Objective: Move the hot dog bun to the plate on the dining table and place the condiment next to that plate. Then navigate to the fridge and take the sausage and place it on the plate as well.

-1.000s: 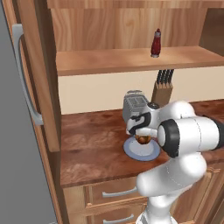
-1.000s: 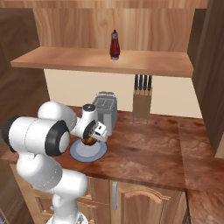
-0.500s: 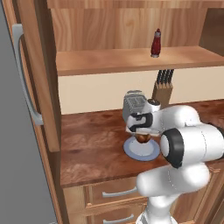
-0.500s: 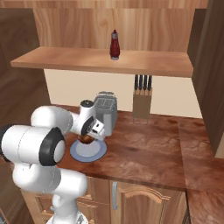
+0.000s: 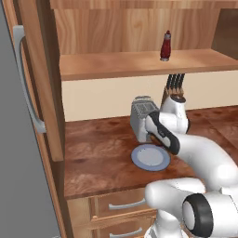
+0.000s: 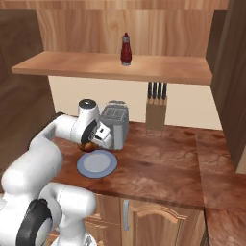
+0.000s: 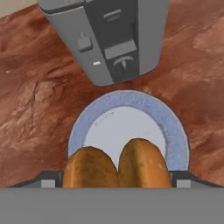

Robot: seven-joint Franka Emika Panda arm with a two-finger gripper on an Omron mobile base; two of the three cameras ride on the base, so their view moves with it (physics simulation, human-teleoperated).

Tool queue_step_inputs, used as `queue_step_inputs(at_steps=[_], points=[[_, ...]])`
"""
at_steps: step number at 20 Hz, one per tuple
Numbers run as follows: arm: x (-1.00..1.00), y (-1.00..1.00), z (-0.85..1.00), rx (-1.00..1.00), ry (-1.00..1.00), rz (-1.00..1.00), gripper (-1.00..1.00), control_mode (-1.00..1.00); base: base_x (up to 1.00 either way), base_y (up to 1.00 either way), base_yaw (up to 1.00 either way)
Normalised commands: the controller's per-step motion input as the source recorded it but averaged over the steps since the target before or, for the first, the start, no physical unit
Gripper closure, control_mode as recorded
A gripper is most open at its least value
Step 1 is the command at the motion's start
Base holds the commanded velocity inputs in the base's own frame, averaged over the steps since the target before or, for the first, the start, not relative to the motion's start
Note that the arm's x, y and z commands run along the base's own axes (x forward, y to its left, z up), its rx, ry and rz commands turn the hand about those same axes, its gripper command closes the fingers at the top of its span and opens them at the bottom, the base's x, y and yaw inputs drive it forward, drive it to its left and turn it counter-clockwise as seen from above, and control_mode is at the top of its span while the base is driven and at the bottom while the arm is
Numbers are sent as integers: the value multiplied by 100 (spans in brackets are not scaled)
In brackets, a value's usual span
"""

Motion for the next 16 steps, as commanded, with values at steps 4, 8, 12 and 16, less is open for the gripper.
queue_step_inputs(at_steps=[4, 8, 12, 16], points=[[-83, -1, 69, 0, 5, 0, 100, -100, 0, 0, 0], [-54, -11, 35, 0, 12, 0, 100, -100, 0, 0, 0], [0, 0, 0, 0, 0, 0, 100, 100, -79, -10, -1], [0, 0, 0, 0, 0, 0, 100, 100, -100, 0, -15]])
